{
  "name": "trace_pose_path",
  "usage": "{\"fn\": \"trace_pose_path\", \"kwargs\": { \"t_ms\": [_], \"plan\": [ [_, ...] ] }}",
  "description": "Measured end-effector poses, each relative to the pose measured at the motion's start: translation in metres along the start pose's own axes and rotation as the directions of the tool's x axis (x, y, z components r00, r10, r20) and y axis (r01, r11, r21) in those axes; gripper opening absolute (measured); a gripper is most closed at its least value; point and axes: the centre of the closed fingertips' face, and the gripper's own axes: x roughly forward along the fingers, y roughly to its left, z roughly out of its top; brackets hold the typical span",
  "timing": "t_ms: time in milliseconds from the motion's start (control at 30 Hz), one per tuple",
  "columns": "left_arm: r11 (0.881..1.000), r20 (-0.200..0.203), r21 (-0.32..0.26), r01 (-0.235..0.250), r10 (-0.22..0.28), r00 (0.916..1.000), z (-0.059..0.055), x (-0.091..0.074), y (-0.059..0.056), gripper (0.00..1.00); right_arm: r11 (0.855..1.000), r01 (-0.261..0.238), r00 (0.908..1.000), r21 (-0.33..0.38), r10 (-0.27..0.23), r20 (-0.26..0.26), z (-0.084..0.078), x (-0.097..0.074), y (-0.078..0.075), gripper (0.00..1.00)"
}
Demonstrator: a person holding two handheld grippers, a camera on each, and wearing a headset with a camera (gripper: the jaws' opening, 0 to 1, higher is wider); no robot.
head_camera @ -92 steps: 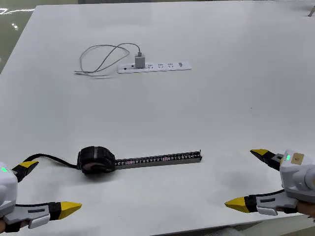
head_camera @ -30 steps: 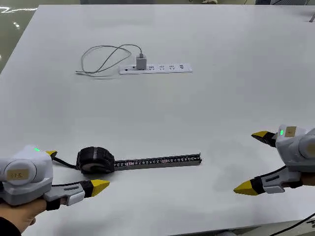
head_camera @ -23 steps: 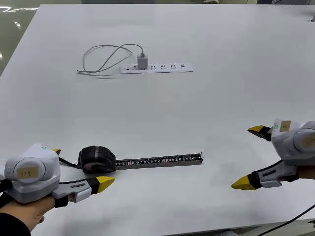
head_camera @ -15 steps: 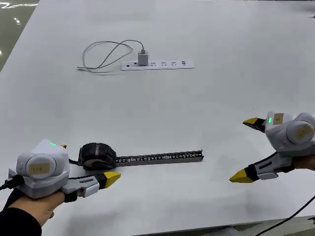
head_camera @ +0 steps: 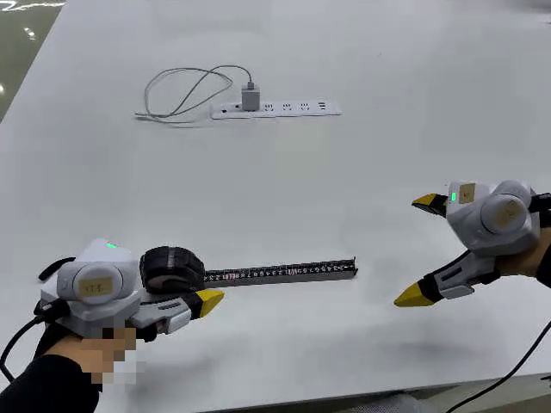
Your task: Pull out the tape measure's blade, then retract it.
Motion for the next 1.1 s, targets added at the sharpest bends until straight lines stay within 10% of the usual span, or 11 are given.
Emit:
{"fn": "trace_pose_path", "kwargs": {
  "t_ms": [500,733,1100],
  "plan": [
    [0.994,0.038,-0.049,-0.095,0.097,0.9946,0.006,0.010,0.004,0.99,0.998,-0.049,0.9984,-0.037,0.048,-0.031,0.004,0.015,-0.003,0.99],
    [0.974,0.111,-0.119,-0.192,0.205,0.9724,0.015,0.007,0.020,0.99,0.995,-0.075,0.9959,-0.067,0.072,-0.056,0.007,0.023,-0.004,0.99],
    [0.975,0.145,-0.130,-0.181,0.200,0.9690,0.010,0.015,0.017,0.99,0.988,-0.119,0.9899,-0.102,0.110,-0.090,0.010,0.043,-0.006,0.99]
  ]
}}
